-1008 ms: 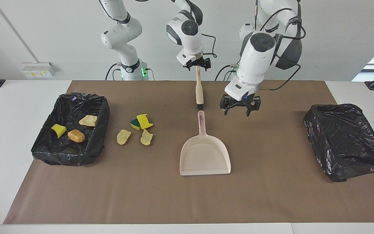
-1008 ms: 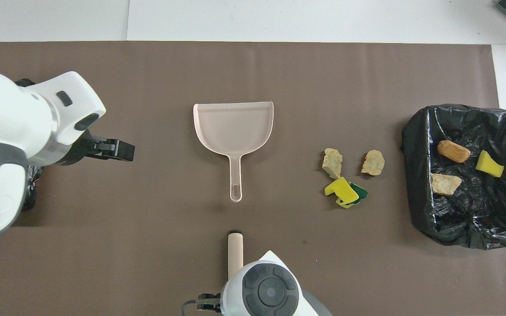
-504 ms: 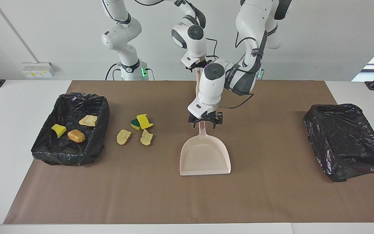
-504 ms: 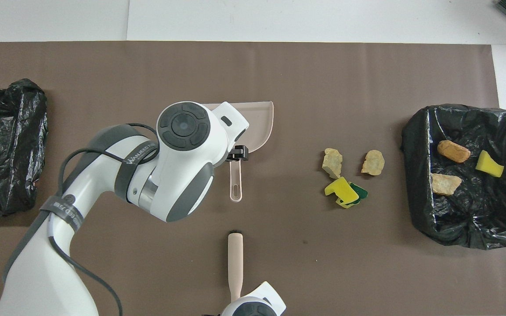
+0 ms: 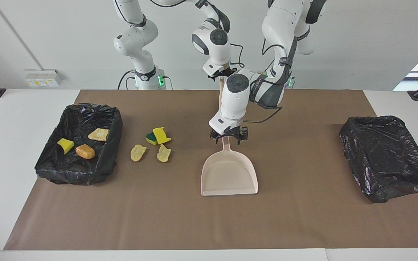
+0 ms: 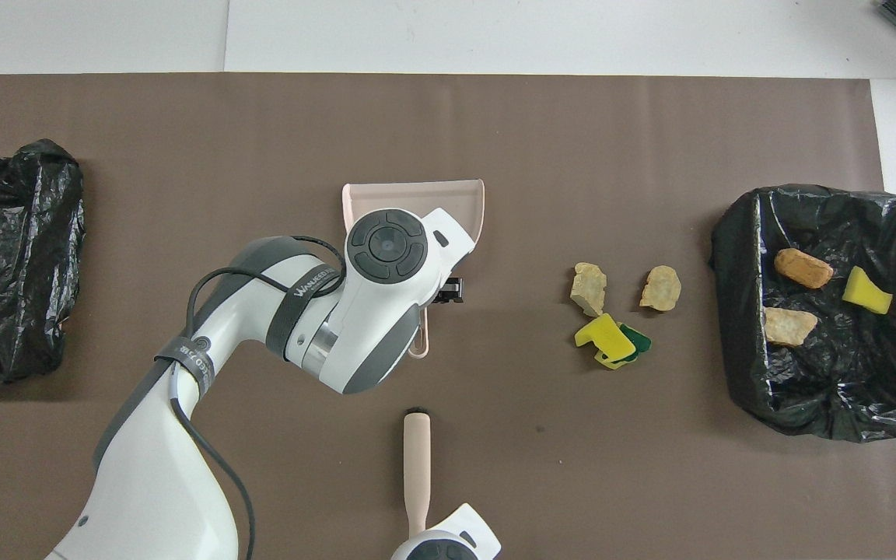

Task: Sweep and dump trash in bin
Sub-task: 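Grasp the dustpan with the left gripper and lift it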

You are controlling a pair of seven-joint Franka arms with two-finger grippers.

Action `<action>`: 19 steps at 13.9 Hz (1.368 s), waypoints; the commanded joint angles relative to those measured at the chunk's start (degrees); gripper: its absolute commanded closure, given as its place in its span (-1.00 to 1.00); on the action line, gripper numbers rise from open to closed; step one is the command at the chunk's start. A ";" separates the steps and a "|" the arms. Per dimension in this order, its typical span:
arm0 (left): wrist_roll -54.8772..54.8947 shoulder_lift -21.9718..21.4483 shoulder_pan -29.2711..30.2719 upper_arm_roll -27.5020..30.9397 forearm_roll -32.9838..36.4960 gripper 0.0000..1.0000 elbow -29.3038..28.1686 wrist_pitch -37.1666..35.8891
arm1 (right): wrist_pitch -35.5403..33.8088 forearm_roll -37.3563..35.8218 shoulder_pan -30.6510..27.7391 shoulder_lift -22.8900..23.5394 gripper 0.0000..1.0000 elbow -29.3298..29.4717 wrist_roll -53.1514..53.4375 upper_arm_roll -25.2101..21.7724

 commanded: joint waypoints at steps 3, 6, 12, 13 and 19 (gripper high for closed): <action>0.39 -0.20 -0.78 0.71 0.32 0.02 -0.99 0.96 | 2.97 0.35 0.75 0.93 -0.78 -0.95 0.63 -0.10; 0.83 -0.46 -0.69 0.71 0.32 0.91 -0.90 -0.18 | 2.89 -0.18 1.37 1.20 -0.02 -0.60 0.63 -0.10; 18.73 -3.70 2.56 0.98 0.40 1.00 -0.20 -5.27 | -0.52 -5.27 1.37 1.20 1.00 0.98 1.25 -0.10; 21.28 -5.11 2.91 1.24 0.58 1.00 -0.20 -6.94 | -2.63 -5.45 1.11 1.11 1.00 1.86 1.16 -0.18; 45.09 -6.09 3.53 1.42 6.38 1.00 0.86 -14.15 | -10.80 -8.61 -0.91 -5.73 1.00 2.22 0.98 -0.71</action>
